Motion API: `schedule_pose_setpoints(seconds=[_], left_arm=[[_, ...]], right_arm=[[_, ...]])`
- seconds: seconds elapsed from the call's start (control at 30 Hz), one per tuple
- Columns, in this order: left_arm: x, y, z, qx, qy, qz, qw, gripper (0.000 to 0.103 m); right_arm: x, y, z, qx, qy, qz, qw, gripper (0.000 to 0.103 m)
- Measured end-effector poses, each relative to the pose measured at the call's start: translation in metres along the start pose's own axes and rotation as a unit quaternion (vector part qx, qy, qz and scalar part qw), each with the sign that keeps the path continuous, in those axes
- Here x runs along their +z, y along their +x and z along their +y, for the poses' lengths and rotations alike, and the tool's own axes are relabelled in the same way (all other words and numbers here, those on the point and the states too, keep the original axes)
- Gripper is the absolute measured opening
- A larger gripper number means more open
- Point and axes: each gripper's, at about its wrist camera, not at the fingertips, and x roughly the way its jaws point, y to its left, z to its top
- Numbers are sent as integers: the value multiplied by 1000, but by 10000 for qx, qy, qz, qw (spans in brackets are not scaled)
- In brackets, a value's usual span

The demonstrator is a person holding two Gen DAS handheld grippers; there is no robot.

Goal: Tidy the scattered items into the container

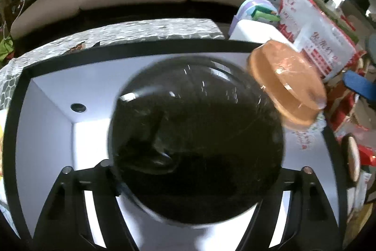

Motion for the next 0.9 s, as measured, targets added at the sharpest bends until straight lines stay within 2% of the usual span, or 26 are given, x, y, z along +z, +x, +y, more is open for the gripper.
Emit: schedule_pose_setpoints(seconds=[0.07, 0.13, 0.2, 0.23, 0.4, 0.47, 0.6, 0.73, 0.9], left_arm=[[-1, -11, 0, -106, -7, 0, 9999, 80], [-2, -30, 3, -257, -14, -90, 9996, 83], [-5, -53, 10, -384, -94, -270, 9989, 96], [-6, -62, 15, -437, -146, -363, 9983, 98], [-17, -113, 47, -945, -548, -570, 9924, 100], [-25, -134, 58, -959, -548, -682, 9915, 100], [-49, -171, 78, -786, -341, -962, 9917, 100], [-65, -181, 86, -713, -98, -920, 9931, 100], [-79, -177, 87, -869, -4, -837, 9927, 100]], right_arm=[[1, -2, 3, 32, -10, -43, 10000, 80], [3, -7, 7, 71, -55, -114, 9999, 81], [5, -12, 13, 115, -122, -168, 9997, 84], [6, -13, 18, 167, -168, -174, 9996, 85], [0, -8, 52, 365, -548, 75, 9978, 87], [-6, 0, 73, 277, -947, 216, 9949, 91], [-20, 25, 116, -281, -2153, 518, 9748, 93], [-38, 57, 144, -658, -3121, 984, 9426, 93], [-48, 97, 144, -886, -3248, 1602, 9279, 93]])
